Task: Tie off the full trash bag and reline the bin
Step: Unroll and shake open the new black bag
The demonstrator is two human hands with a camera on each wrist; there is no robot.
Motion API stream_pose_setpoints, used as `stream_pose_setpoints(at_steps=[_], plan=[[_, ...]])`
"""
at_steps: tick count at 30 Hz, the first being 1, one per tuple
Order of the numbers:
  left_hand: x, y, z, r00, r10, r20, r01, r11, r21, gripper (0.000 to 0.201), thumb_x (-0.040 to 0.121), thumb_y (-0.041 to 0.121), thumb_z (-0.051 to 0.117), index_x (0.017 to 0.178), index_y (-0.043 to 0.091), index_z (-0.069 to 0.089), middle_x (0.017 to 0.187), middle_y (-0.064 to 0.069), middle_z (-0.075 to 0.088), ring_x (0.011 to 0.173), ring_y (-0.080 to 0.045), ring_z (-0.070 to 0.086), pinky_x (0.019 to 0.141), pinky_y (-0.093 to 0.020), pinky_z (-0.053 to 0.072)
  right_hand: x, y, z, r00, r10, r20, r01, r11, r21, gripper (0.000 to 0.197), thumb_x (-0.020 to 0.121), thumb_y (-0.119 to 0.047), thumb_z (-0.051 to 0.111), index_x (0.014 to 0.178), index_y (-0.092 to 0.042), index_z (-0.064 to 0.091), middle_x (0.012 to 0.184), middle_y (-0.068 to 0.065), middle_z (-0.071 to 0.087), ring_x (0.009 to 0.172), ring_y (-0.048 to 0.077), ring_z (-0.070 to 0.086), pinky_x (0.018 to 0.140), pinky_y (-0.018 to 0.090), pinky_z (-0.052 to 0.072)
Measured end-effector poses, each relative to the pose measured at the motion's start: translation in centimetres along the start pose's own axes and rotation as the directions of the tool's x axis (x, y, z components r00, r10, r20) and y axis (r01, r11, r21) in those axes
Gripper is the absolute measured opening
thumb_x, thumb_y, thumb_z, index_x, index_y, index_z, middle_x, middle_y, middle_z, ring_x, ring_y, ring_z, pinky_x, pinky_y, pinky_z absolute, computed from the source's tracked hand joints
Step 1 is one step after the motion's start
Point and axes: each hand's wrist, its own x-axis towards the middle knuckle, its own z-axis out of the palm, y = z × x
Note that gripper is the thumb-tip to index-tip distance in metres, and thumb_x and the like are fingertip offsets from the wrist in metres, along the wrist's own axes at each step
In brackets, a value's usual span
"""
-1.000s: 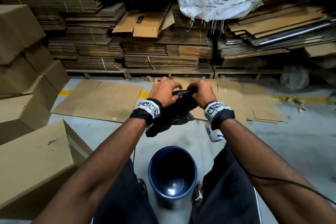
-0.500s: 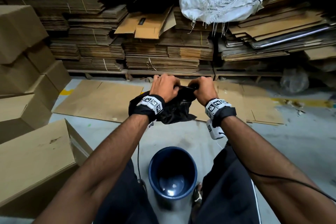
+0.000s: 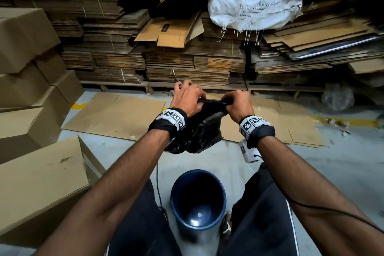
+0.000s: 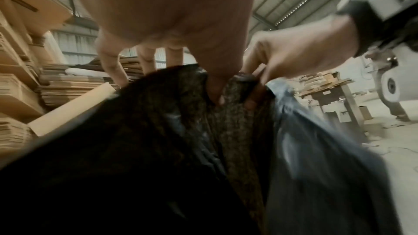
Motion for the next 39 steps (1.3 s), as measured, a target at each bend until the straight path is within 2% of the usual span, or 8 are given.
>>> stream_pose_setpoints(at_steps=[4,10,13,17,23,28,32,39], plan=[[-0.4,-2.1,-0.2,0.993,-0.085,-0.086,0.083,0.996,-0.024,0.024,0.081,0.027,0.068,0.104,0.032,0.073,0.120,0.004,0.067,0.119,-0.024,0.047,0.103,-0.048,0.031,-0.4,2.0,-0.9,0.992,0.122,-0.037,-0.123,0.992,-0.008,0.037,0.073,0.007,0.059,0.093,-0.015,0.081,0.091,0.009,0.076,0.093,0.027,0.068,0.085,0.022,0.048],[-0.1,0.2,0.4,0.995,0.048,0.091,-0.053,0.997,0.059,0.046,0.081,0.055,0.072,0.125,0.041,0.063,0.138,0.005,0.057,0.132,-0.027,0.040,0.111,-0.056,0.026,-0.3,-0.5,0.6,1.000,0.003,0.024,-0.003,1.000,0.013,0.034,0.071,0.005,0.060,0.087,-0.018,0.080,0.087,0.006,0.077,0.084,0.023,0.072,0.082,0.034,0.061],[-0.2,0.3,0.5,0.999,0.025,0.046,-0.025,1.000,0.013,0.023,0.086,0.039,0.069,0.108,0.035,0.073,0.123,0.009,0.068,0.125,-0.023,0.044,0.105,-0.049,0.030,-0.2,-0.4,0.6,1.000,-0.005,0.018,0.005,1.000,-0.011,0.034,0.070,0.006,0.059,0.084,-0.018,0.079,0.084,0.006,0.076,0.081,0.024,0.071,0.078,0.033,0.061],[-0.8,-1.9,0.3,0.992,-0.111,-0.067,0.104,0.990,-0.097,0.026,0.082,0.024,0.065,0.105,0.028,0.075,0.110,0.003,0.072,0.112,-0.024,0.050,0.096,-0.042,0.035,-0.3,2.1,-0.5,0.996,0.091,-0.020,-0.091,0.995,-0.032,0.032,0.069,0.005,0.059,0.083,-0.015,0.079,0.085,0.008,0.077,0.087,0.029,0.071,0.085,0.037,0.059],[-0.8,-0.3,0.2,0.996,-0.017,0.092,0.020,0.999,-0.028,0.054,0.079,0.052,0.074,0.128,0.034,0.060,0.127,0.002,0.066,0.124,-0.026,0.047,0.100,-0.046,0.035,-0.5,-0.2,0.6,1.000,0.005,0.019,-0.005,1.000,0.010,0.029,0.071,0.003,0.062,0.088,-0.014,0.079,0.086,0.008,0.077,0.086,0.025,0.072,0.082,0.033,0.059],[-1.1,0.6,-0.4,0.997,-0.050,0.067,0.057,0.993,-0.104,0.033,0.082,0.030,0.064,0.114,0.034,0.070,0.107,-0.007,0.073,0.105,-0.034,0.065,0.092,-0.041,0.051,-1.1,-0.3,0.3,0.999,-0.048,0.007,0.047,0.999,0.010,0.029,0.071,0.005,0.062,0.083,-0.015,0.078,0.083,0.004,0.077,0.082,0.023,0.070,0.080,0.030,0.057],[-1.6,-0.7,-0.5,0.991,-0.130,-0.019,0.124,0.973,-0.194,0.035,0.082,0.024,0.061,0.115,0.031,0.070,0.109,-0.010,0.074,0.103,-0.036,0.067,0.087,-0.042,0.056,-1.4,1.7,-0.4,0.998,0.030,-0.053,-0.028,0.998,0.050,0.026,0.070,0.004,0.064,0.083,-0.014,0.077,0.088,0.007,0.076,0.086,0.027,0.070,0.085,0.035,0.057],[-2.4,-1.5,-0.2,0.914,-0.404,-0.045,0.333,0.807,-0.488,0.031,0.077,0.023,0.060,0.103,0.029,0.074,0.097,-0.009,0.076,0.095,-0.033,0.069,0.084,-0.041,0.059,-1.6,3.1,1.4,0.923,0.377,0.083,-0.385,0.884,0.267,0.015,0.077,-0.008,0.069,0.068,-0.019,0.065,0.058,-0.002,0.060,0.063,0.020,0.058,0.060,0.023,0.046]])
